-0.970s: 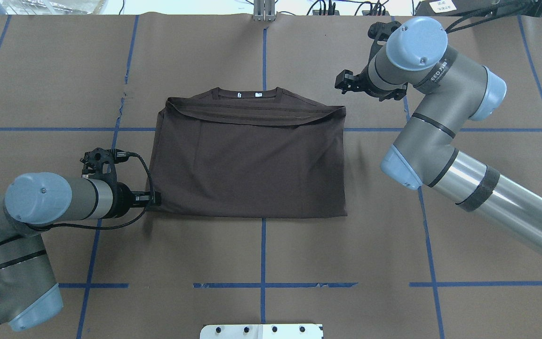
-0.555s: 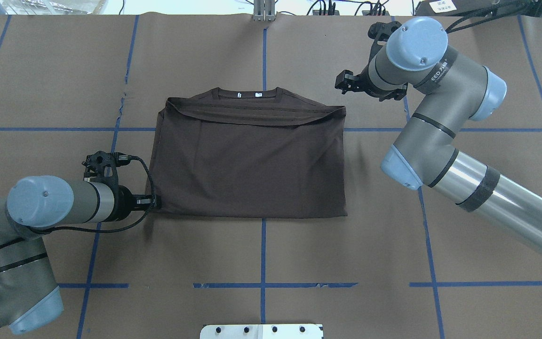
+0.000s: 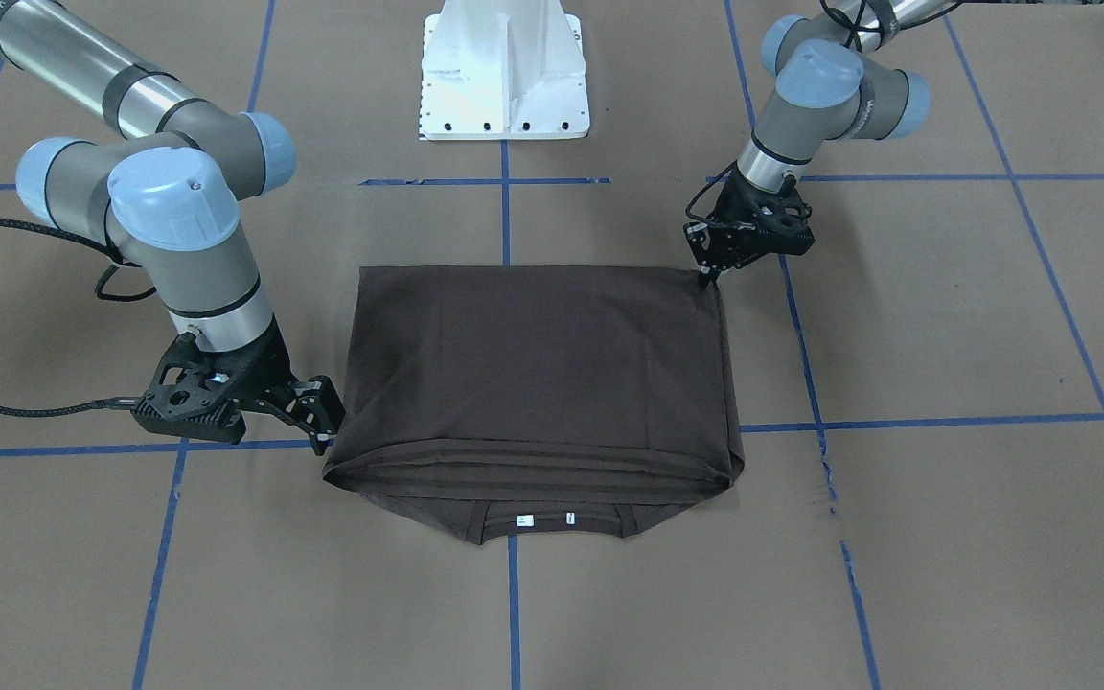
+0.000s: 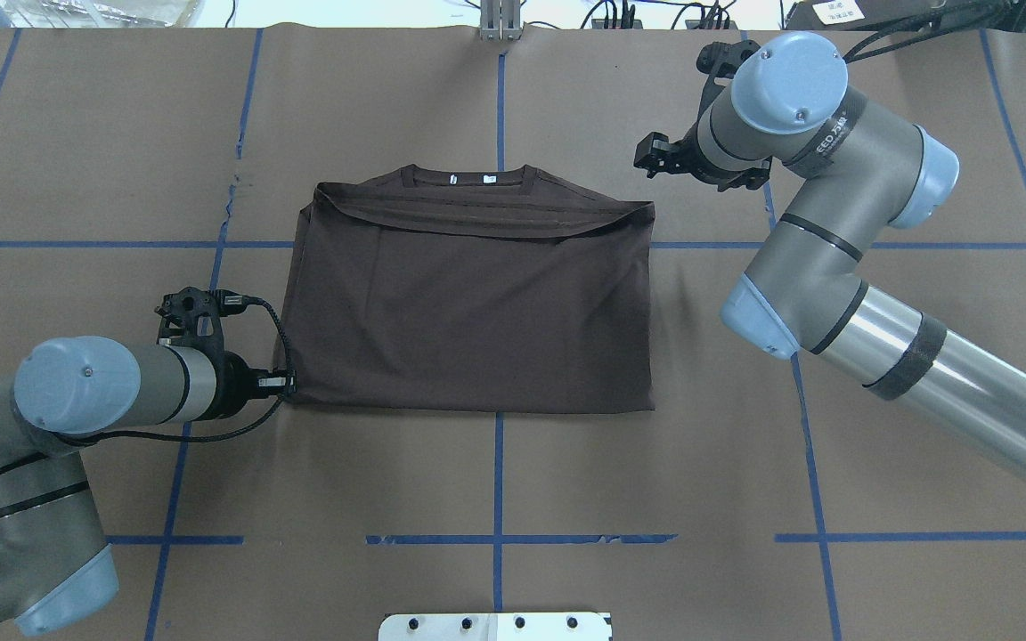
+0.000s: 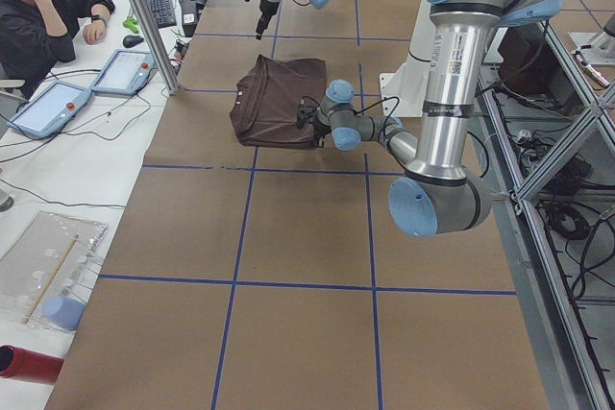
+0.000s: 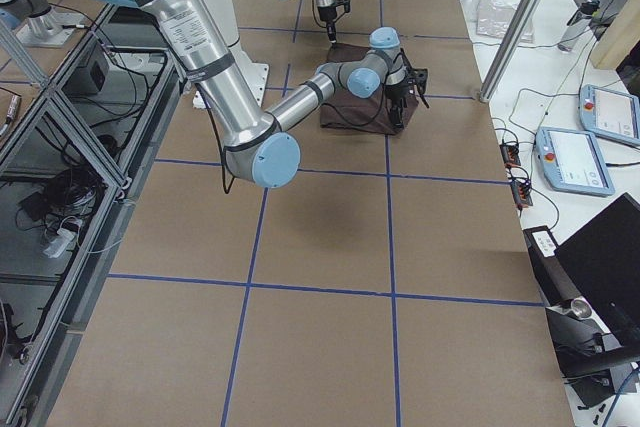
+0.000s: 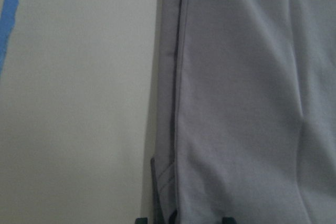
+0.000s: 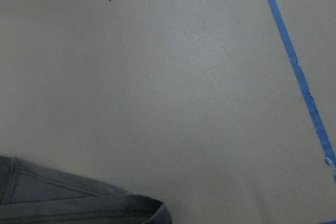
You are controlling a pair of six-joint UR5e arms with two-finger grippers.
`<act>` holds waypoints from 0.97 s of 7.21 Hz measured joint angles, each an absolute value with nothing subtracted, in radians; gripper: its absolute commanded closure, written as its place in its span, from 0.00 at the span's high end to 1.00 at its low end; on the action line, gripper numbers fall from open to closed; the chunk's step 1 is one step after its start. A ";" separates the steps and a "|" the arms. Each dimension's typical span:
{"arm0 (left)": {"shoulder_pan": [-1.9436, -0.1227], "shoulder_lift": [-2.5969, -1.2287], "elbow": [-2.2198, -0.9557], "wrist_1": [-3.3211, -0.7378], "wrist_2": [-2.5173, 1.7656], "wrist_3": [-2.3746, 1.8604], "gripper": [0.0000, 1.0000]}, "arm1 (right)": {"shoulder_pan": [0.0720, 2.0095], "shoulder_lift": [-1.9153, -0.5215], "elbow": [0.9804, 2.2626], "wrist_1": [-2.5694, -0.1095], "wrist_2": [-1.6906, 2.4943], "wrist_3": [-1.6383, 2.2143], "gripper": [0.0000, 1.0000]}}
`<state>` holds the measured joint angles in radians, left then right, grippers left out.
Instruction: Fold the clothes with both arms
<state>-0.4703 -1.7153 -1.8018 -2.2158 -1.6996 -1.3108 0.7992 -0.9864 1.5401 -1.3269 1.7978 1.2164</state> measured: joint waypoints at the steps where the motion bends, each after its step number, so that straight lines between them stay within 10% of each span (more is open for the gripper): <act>1: -0.492 -1.716 -1.791 -2.214 -1.699 -1.259 0.00 | 0.799 -0.986 1.540 -1.327 1.798 1.216 1.00; 4: -0.693 -1.810 -1.614 -2.211 -1.702 -0.999 0.00 | 0.799 -0.986 1.540 -1.327 1.796 1.218 1.00; 7: -0.852 -2.141 -1.160 -2.241 -1.695 -0.870 0.00 | 0.797 -0.983 1.542 -1.327 1.795 1.218 1.00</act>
